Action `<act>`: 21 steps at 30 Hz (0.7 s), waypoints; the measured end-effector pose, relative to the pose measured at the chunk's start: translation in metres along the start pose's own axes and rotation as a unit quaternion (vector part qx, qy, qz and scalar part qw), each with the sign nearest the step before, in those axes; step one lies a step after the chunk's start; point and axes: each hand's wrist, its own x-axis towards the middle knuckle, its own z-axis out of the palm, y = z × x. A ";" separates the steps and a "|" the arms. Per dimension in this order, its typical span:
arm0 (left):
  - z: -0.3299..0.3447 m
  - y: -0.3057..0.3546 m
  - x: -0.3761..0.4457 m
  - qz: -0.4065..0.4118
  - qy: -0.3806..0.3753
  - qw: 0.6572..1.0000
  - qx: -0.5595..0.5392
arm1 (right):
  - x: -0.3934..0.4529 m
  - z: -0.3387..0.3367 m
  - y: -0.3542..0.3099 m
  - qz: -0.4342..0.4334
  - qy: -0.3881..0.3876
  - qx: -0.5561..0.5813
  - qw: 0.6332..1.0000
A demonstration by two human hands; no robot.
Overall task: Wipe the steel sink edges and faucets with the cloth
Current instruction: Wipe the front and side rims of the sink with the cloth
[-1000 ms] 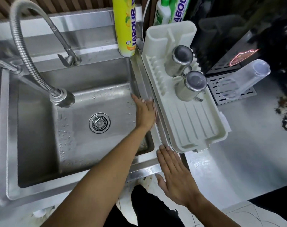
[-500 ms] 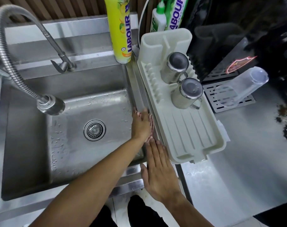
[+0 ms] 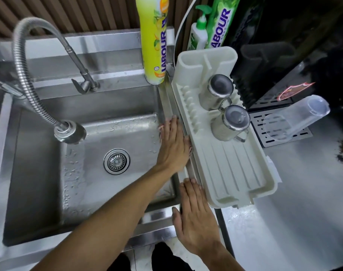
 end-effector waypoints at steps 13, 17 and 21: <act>0.014 0.010 -0.046 -0.009 -0.044 0.999 0.008 | -0.006 0.002 0.002 -0.039 0.044 0.003 0.998; 0.005 -0.002 -0.062 0.043 -0.102 0.993 0.033 | -0.012 0.001 0.007 -0.089 0.084 0.014 0.992; -0.018 -0.005 -0.006 0.030 -0.099 0.992 0.077 | -0.010 0.002 0.007 -0.073 0.083 0.009 0.994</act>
